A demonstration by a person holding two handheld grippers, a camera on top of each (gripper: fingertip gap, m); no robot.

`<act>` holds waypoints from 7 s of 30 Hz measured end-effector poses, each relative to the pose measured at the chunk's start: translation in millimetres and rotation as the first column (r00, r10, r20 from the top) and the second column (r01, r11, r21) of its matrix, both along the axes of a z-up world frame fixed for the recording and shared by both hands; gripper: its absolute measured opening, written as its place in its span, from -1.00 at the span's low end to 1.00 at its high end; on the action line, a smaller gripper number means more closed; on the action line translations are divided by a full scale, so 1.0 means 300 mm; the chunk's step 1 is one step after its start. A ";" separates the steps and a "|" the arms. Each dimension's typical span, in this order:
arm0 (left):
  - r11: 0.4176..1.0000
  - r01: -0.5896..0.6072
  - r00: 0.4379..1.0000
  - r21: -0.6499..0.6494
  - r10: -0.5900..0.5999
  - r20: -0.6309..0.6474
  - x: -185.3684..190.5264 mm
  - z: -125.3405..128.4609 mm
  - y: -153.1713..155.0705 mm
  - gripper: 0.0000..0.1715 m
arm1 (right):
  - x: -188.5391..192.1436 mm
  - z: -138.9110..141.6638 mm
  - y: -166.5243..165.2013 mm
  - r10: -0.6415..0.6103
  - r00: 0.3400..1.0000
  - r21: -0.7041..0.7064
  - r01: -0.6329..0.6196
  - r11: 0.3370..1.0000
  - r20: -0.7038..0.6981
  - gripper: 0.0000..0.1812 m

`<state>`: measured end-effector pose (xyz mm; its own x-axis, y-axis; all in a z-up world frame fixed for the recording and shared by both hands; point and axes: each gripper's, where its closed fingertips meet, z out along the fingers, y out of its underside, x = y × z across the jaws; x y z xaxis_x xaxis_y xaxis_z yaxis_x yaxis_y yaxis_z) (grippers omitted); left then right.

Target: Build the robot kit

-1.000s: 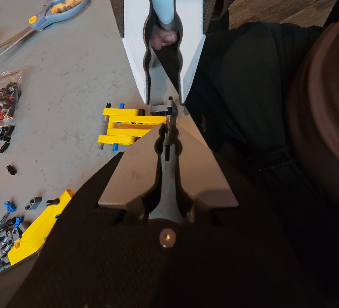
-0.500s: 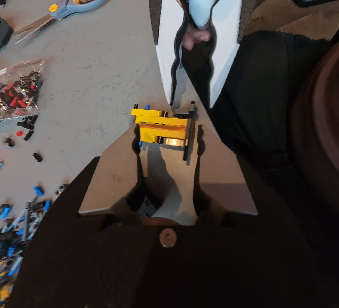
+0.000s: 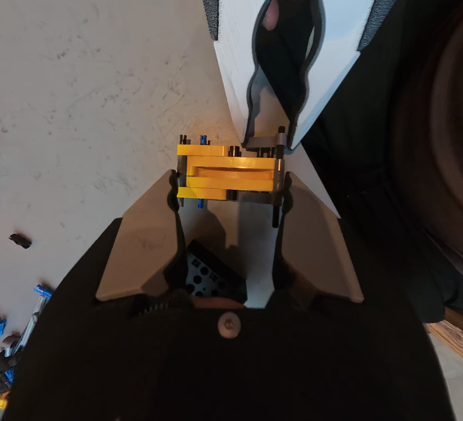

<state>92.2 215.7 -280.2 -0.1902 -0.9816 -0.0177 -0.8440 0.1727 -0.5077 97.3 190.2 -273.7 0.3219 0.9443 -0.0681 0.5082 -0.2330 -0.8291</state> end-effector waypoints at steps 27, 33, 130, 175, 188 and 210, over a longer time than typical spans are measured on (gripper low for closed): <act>0.999 -0.028 1.000 0.024 0.028 0.010 -0.023 -0.012 -0.047 -0.04 | 0.022 0.024 -0.081 -0.104 0.982 -0.362 0.041 0.931 -0.158 -0.61; 0.999 -0.046 0.999 0.028 0.046 0.011 -0.024 -0.011 -0.053 -0.04 | -0.011 0.001 -0.091 -0.113 0.986 -0.342 0.066 0.937 -0.119 -0.66; 0.971 -0.175 0.984 0.162 0.170 0.044 -0.023 -0.029 -0.098 -0.03 | 0.004 -0.046 -0.119 -0.007 1.000 -0.168 0.012 0.986 0.028 -0.91; 0.932 -0.352 0.912 0.089 0.320 0.255 -0.064 -0.011 -0.091 -0.04 | -0.021 0.052 -0.099 -0.214 0.966 -0.320 0.160 0.934 -0.143 -0.72; 0.959 -0.264 0.933 0.107 0.226 0.281 -0.086 -0.005 -0.121 -0.03 | -0.059 0.059 -0.122 0.028 0.996 0.224 -0.008 0.975 -0.087 -0.74; 0.921 -0.362 0.870 -0.144 0.389 0.302 -0.082 0.025 -0.112 -0.04 | -0.086 0.074 -0.099 -0.017 0.985 0.621 -0.094 0.778 0.171 -0.35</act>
<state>67.5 182.1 -272.7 0.1954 -0.9785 0.0667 -0.6276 -0.1770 -0.7581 71.4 160.7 -251.5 0.2383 0.7718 0.5896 0.6417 0.3306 -0.6921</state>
